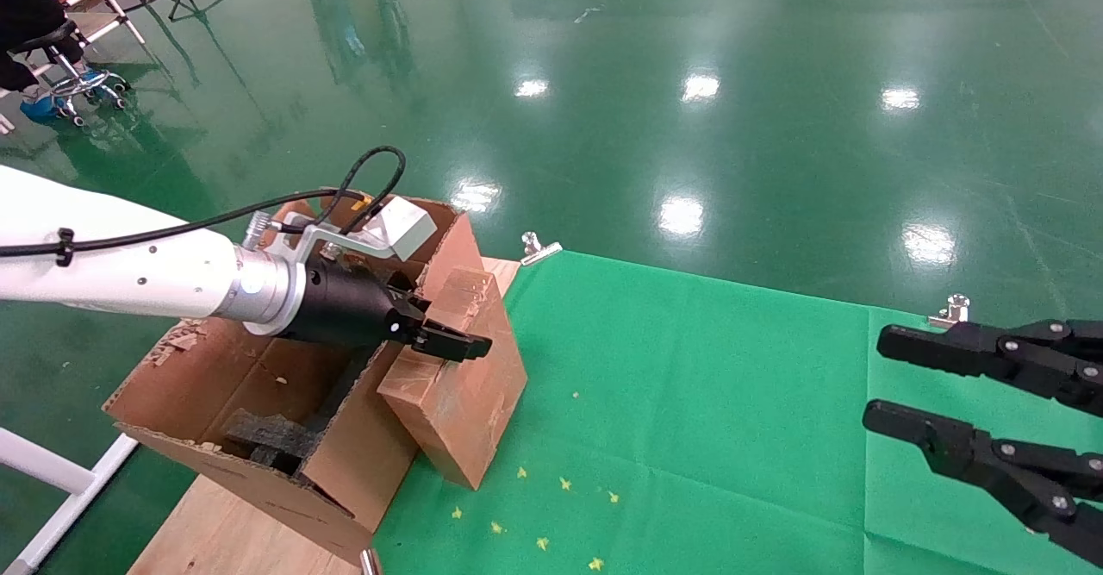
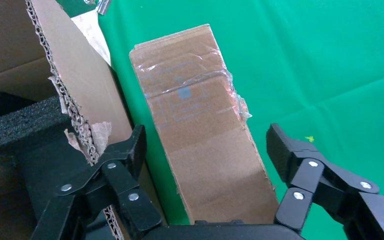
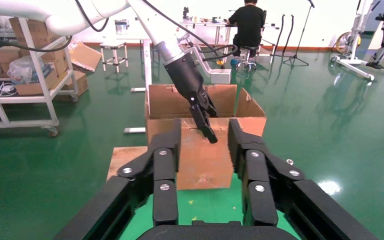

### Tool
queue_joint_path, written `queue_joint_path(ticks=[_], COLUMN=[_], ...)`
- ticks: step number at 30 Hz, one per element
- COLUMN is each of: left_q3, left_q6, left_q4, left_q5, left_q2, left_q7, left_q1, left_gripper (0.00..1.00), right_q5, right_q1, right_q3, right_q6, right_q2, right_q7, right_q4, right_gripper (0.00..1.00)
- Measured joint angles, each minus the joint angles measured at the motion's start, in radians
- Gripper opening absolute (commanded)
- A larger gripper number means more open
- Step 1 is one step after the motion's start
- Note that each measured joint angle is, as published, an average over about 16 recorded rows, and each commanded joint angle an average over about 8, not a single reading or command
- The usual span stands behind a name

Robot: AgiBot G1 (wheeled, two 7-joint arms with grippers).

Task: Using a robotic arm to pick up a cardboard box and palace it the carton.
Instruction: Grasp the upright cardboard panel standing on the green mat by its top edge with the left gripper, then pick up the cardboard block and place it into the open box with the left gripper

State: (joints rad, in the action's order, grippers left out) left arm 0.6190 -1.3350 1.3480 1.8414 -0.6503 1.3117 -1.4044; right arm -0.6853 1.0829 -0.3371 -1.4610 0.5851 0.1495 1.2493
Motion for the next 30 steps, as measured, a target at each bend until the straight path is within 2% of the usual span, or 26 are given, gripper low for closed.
queue_joint_path(ticks=[17,23,30], left_q3=[-0.007,-0.035,-0.081], left_q6=[-0.018,-0.040,-0.070], left_q4=[-0.010,-0.016,-0.028], left_q5=[-0.012,-0.041,-0.050], left_q2=[0.000,0.014,0.058], left_q7=[-0.018,-0.050,-0.108], left_q1=[-0.032,-0.102,-0.231], left_gripper=[0.00,0.00,0.00], right_q5=[0.000,0.000,0.000], right_q1=[0.000,0.000,0.000], right_q3=[0.000,0.000,0.000], right_q6=[0.000,0.000,0.000], right_q2=[0.000,0.000,0.000], right_q7=[0.000,0.000,0.000], right_q4=[0.000,0.000,0.000], right_gripper=[1.00,1.00,1.00])
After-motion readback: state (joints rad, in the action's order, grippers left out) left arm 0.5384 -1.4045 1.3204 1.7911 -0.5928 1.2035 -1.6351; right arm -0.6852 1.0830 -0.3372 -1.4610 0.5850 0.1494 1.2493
